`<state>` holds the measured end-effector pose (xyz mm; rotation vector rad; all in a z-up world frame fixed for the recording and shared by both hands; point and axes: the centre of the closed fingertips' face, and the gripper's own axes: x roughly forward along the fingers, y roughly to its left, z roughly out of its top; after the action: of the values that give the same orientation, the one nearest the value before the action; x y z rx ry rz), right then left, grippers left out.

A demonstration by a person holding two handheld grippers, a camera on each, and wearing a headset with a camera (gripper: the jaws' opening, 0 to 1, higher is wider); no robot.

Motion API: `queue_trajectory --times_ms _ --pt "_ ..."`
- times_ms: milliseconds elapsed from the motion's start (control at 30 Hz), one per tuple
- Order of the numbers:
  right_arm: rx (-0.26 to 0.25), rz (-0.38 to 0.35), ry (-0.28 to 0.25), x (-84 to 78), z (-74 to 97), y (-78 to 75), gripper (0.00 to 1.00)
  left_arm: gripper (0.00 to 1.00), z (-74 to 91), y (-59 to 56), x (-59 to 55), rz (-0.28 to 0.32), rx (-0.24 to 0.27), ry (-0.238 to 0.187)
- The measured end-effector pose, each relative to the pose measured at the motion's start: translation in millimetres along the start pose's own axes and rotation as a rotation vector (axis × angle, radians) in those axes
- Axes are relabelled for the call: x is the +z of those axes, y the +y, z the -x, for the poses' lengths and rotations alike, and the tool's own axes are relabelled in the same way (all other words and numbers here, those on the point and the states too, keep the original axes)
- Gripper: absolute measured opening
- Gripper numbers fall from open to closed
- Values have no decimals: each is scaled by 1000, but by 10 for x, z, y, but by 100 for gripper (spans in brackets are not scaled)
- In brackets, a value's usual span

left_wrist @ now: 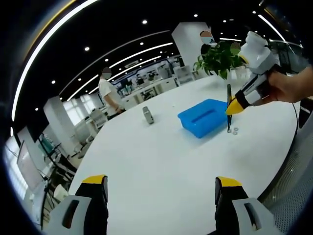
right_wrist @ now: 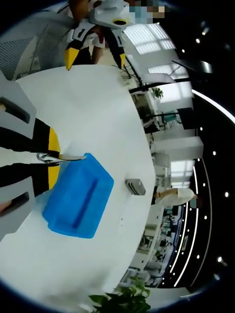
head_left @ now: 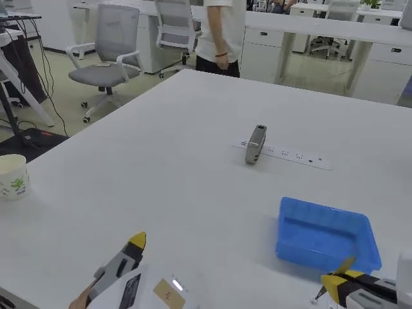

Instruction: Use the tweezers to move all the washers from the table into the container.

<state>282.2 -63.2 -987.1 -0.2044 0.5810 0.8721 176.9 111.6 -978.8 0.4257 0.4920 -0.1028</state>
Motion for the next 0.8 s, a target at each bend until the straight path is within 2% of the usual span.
queue_trajectory --times_ms 33,167,267,400,533,700,800 --pt "-1 3 -5 28 5 -6 3 93 0 0 -1 -1 0 1" --pt "-16 24 -74 372 78 -61 3 93 4 10 4 5 4 -2" --pt "-33 34 -110 581 56 -130 3 93 0 10 -7 3 4 4" --pt "-62 36 -127 681 -36 -256 3 93 0 1 -1 1 0 2" --pt "-93 36 -109 625 -190 -396 3 93 0 -3 0 1 -3 2" --pt "-112 29 -24 318 -426 -503 3 92 -1 0 1 3 -1 3" --pt "-110 23 2 205 -493 -505 3 92 -1 4 2 4 2 1"
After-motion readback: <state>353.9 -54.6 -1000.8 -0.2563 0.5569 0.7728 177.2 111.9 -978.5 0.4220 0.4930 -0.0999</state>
